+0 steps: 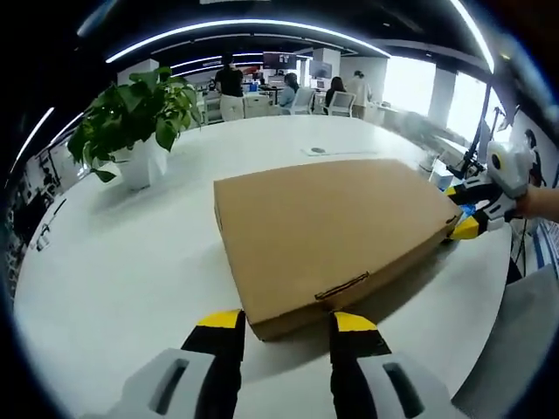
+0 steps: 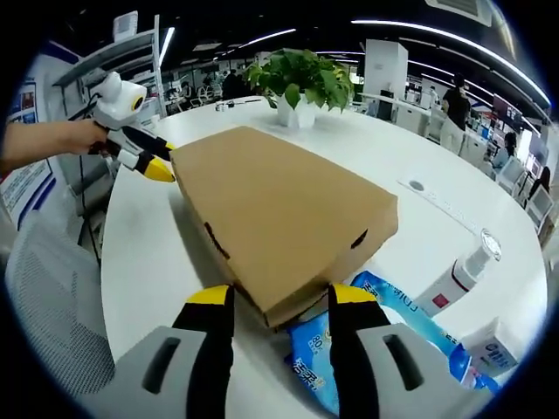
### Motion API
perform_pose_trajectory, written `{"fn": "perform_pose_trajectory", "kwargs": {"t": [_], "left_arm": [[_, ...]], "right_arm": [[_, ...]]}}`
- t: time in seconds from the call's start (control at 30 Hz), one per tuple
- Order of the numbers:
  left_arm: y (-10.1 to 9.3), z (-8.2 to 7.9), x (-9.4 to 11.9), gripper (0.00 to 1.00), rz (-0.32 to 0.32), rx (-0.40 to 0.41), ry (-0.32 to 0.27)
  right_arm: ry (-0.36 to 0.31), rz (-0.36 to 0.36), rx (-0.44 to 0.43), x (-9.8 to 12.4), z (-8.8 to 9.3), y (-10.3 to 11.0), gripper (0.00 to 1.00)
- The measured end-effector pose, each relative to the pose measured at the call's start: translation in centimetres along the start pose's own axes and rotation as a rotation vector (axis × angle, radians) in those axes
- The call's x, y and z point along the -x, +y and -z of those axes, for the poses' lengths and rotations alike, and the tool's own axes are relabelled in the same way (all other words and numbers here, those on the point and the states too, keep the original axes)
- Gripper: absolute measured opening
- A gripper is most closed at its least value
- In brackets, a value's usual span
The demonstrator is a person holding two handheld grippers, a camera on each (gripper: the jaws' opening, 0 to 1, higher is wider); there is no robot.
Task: Operate the shoe box by opening the lid, removing the specified soft item, and placing it in the target area until the item is outside and the box remains undamaged.
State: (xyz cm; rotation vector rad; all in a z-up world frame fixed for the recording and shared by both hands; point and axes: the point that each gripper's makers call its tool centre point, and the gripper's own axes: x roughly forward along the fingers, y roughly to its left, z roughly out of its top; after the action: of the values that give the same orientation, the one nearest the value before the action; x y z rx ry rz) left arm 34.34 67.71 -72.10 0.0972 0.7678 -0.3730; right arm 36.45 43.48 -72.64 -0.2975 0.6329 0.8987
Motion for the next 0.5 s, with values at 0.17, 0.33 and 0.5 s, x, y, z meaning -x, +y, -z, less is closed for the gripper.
{"fn": "perform_pose_trajectory", "kwargs": {"t": [0.17,0.33,0.5], "left_arm": [[0.3,-0.3,1.0,0.49,-0.021,-0.007,-0.024],[0.0,-0.3,2.2,0.52,-0.027,0.007,-0.051],[-0.8,-0.2,3.6,0.56,-0.030,0.010,-0.089]], "right_arm": [[-0.028,0.019,-0.008,1.0,-0.5,-0.2,0.45],[-0.043,0.038,-0.004,2.5,-0.3,-0.2,0.47],[-0.065,0.068,-0.002,4.8,0.1,-0.4,0.51]]}}
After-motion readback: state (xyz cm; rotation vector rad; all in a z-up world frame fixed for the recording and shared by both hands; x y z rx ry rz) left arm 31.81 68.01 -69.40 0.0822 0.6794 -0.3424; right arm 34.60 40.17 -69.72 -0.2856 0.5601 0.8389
